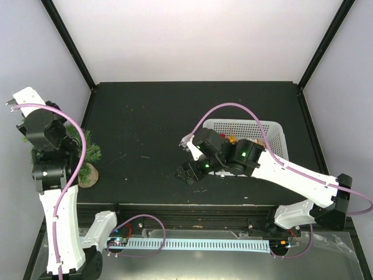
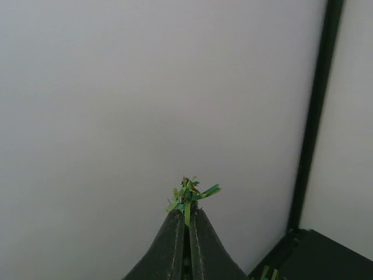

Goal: Decorate the small christmas tree

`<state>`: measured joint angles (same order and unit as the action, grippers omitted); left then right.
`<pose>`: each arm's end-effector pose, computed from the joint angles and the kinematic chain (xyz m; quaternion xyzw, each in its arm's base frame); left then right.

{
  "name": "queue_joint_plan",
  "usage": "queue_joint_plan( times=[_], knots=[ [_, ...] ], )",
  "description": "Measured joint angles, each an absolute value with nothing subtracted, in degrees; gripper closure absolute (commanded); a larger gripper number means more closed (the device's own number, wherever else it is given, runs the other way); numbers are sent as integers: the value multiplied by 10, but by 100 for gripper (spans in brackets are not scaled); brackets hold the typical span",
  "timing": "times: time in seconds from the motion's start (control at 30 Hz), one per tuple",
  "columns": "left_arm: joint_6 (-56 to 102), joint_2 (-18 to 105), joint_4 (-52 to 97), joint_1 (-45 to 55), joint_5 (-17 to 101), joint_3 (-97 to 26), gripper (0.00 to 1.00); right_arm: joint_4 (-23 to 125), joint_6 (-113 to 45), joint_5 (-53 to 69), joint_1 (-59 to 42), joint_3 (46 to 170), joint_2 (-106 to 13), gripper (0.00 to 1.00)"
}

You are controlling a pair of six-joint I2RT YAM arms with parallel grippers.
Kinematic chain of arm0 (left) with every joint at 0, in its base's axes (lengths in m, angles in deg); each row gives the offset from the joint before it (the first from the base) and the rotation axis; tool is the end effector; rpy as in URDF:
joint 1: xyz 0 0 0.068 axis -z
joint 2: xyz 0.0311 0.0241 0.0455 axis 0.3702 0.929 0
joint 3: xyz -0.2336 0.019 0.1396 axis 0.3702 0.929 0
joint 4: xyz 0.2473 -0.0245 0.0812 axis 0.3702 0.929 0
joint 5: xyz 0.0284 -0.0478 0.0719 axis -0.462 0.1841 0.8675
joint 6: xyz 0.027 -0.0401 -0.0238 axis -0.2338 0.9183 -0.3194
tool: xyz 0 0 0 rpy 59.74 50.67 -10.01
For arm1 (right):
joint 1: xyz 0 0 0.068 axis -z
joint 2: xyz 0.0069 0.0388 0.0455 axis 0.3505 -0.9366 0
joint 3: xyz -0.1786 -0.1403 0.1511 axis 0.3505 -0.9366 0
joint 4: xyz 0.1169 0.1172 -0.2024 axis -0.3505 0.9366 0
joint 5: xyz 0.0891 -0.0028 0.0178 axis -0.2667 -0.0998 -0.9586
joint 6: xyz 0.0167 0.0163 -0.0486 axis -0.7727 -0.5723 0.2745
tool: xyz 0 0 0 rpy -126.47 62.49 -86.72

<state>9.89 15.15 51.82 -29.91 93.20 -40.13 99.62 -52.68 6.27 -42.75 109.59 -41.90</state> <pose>0.1175 0.0414 0.4864 -0.3026 0.6240 0.3102 0.6502 0.1194 0.2496 0.3513 -0.3287 0.8727 0.3002 0.2007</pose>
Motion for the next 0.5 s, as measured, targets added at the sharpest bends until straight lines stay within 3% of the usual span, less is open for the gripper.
queue_joint_plan(
  times=[0.27,0.5],
  knots=[
    [106,155,562,-299,768,-450,98,998,-532,80,-420,1071,-387,12],
    [106,177,588,-298,555,-473,98,1010,-545,124,-397,1046,-320,12]
  ],
)
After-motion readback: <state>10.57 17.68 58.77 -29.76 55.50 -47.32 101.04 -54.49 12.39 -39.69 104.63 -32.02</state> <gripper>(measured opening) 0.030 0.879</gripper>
